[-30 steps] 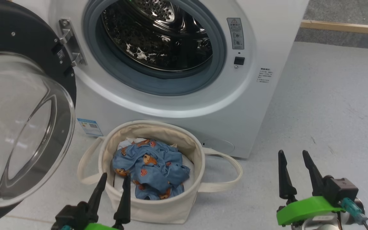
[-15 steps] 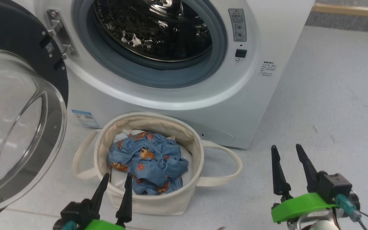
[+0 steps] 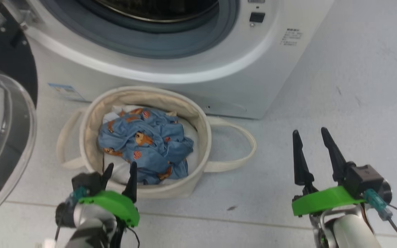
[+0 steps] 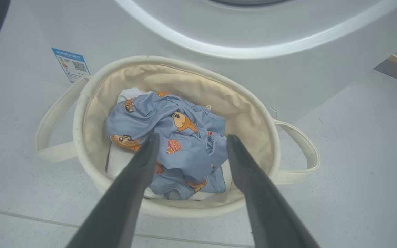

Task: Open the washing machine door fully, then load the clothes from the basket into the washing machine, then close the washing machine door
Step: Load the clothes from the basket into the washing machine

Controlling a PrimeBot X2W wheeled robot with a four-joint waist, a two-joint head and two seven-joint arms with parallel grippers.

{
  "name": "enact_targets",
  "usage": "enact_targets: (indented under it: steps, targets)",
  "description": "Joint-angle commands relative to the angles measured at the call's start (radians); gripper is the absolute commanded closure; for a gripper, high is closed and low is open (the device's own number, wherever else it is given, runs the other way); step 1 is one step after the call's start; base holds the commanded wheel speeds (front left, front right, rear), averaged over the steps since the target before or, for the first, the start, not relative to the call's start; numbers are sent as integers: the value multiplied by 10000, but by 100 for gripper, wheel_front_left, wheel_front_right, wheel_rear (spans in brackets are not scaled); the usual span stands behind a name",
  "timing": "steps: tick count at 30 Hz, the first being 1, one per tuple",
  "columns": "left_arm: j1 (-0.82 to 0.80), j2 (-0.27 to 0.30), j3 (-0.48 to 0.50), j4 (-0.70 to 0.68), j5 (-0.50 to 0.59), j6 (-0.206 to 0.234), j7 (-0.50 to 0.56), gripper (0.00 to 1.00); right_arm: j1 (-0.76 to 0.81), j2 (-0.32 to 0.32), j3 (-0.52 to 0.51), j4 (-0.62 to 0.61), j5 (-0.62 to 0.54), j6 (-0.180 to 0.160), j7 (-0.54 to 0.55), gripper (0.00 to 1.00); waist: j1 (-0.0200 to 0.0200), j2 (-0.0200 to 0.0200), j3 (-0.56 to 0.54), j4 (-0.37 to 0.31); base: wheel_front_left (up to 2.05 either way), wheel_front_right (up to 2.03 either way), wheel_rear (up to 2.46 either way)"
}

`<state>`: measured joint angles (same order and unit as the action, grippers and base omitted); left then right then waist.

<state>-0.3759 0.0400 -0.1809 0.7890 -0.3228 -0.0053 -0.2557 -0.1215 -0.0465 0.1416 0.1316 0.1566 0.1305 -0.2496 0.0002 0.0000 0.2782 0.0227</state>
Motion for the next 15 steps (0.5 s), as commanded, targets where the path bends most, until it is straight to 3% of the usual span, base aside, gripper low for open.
enact_targets:
  steps: [1,7,15]
  targets:
    - [-970,103,181,764,-169,-40,51,0,-395,-37,162,-392,-195,2,-122,0,-2,0,939,-289,0,0,0]
    - [-2831,103,92,2973,-1257,-378,689,0,-806,-37,135,-544,-280,2,-122,0,-2,0,1976,-580,0,0,0]
    - [-4589,103,-312,4398,-2269,-395,1514,0,-1244,-37,154,-730,-247,2,-122,0,-2,0,3112,-900,0,0,0]
